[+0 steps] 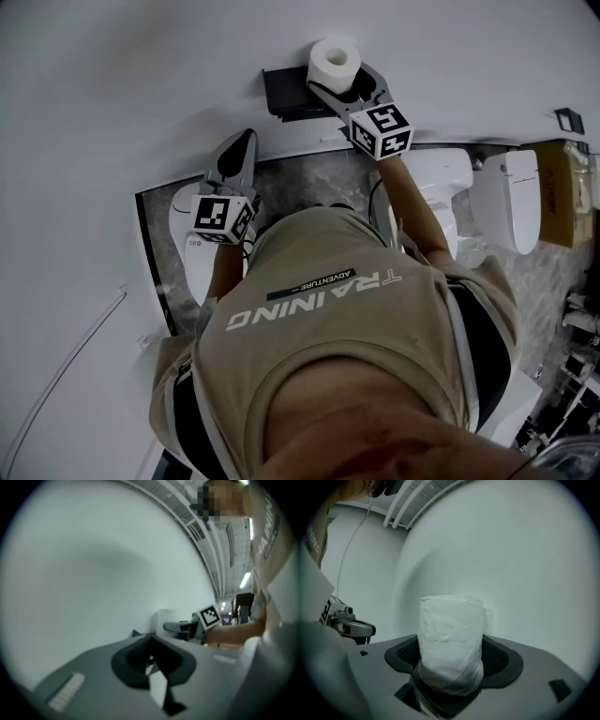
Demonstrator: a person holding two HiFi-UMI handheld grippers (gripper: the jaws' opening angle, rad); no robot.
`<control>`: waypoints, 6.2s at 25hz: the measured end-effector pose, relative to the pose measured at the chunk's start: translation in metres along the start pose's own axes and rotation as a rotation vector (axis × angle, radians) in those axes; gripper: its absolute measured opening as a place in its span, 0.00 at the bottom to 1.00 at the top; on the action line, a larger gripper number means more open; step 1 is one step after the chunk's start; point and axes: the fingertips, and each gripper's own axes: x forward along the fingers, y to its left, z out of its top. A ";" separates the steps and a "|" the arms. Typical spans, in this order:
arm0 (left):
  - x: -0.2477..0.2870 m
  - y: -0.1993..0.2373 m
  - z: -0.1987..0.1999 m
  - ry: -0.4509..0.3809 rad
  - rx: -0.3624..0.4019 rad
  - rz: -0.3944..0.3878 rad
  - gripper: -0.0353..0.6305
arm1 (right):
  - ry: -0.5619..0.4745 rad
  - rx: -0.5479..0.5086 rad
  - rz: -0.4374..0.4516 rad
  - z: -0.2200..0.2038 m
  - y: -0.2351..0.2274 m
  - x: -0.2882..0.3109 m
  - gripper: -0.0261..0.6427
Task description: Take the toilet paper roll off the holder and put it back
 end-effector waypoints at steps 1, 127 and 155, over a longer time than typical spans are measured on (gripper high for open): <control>-0.001 -0.001 -0.001 0.007 0.000 -0.005 0.05 | -0.019 0.003 -0.005 0.004 0.000 -0.003 0.56; -0.227 -0.329 -0.104 0.182 0.031 -0.040 0.05 | -0.083 0.023 0.182 -0.091 0.213 -0.393 0.06; -0.299 -0.350 -0.063 0.060 0.103 -0.146 0.05 | -0.166 0.101 0.032 -0.053 0.298 -0.453 0.06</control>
